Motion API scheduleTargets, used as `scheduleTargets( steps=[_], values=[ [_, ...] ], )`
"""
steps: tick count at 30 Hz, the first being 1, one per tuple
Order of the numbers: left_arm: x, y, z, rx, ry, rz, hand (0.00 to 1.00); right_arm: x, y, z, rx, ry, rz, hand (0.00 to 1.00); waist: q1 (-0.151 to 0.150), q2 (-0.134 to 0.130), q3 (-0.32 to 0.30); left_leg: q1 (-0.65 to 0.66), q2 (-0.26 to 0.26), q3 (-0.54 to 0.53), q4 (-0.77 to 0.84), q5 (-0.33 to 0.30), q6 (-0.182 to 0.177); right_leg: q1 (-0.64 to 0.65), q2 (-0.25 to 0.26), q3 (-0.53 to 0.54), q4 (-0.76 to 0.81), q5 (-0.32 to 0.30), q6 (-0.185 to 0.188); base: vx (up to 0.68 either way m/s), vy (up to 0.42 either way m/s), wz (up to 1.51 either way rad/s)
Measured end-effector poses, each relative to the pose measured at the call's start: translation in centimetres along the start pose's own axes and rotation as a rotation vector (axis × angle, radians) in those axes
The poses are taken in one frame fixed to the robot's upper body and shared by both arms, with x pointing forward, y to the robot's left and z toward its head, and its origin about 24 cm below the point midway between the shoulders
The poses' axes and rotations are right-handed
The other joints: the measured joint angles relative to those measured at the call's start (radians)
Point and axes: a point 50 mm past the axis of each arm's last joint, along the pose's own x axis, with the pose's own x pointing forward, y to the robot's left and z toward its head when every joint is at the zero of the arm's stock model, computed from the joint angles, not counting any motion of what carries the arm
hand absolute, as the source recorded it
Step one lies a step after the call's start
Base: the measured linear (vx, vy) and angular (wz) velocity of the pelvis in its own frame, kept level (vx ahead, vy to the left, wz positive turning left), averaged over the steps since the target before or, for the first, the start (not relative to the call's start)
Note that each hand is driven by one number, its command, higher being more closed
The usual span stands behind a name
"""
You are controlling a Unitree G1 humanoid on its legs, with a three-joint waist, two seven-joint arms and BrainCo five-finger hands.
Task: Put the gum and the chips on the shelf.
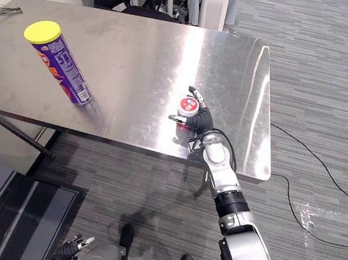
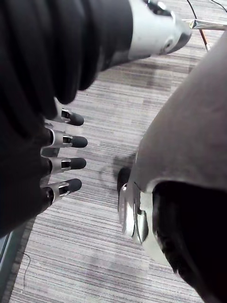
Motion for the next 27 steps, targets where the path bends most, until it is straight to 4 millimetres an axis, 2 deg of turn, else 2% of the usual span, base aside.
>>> scheduleTargets(
  steps=[16, 20, 22, 27],
  values=[
    [0.1, 0.0, 0.4, -0.007, -0.01, 0.015, 0.0, 0.5, 1.1, 0.5, 0.029, -0.012, 0.021, 1.0, 0.002, -0.001, 0.01, -0.001, 0.004, 0.01, -0.002, 0.0, 0.001, -0.006, 0.001, 0.008, -0.001, 0.0, -0.001, 0.0, 0.0, -0.01],
    [0.1, 0.1, 0.3, -0.016, -0.01, 0.023, 0.0, -1.2, 1.0, 2.3, 0.052, -0.124, 0.009, 1.0, 0.0, -0.002, 0.009, 0.008, 0.006, 0.027, -0.016, 0.0, 0.001, -0.004, 0.0, 0.022, -0.016, 0.006, 0.007, 0.04, -0.002, -0.07],
    [0.1, 0.2, 0.3, -0.037, -0.011, 0.033, 0.0, -2.2, 0.1, 3.2, 0.068, -0.178, -0.034, 1.0, -0.003, -0.004, 0.008, 0.024, 0.004, 0.031, -0.031, 0.001, 0.002, 0.005, -0.002, 0.029, -0.023, 0.009, 0.011, 0.05, 0.01, -0.1],
    [-0.1, 0.7, 0.0, -0.059, -0.004, 0.056, 0.0, -5.9, -3.9, 5.6, 0.077, -0.33, -0.174, 1.0, -0.018, -0.026, -0.009, 0.052, 0.004, 0.064, -0.071, 0.005, 0.005, 0.012, 0.0, 0.057, -0.063, 0.029, 0.016, 0.04, 0.013, -0.19]
  ],
)
